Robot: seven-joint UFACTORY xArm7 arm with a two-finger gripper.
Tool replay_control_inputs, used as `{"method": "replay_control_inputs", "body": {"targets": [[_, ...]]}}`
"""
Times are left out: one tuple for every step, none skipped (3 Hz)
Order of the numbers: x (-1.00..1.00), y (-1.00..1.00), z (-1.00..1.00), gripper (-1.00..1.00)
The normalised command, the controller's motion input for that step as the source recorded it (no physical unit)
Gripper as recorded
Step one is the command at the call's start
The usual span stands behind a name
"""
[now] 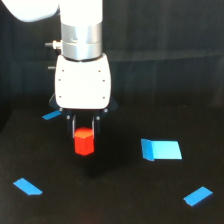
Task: Pick up the red object from the table
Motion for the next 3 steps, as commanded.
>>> {"method": "replay_control_inputs", "body": {"targets": [[-0.13,0.03,0.41,-0.98],[-0.20,-0.04,-0.03,-1.00],[-0.08,0.06,-0.31,-0.91]]}}
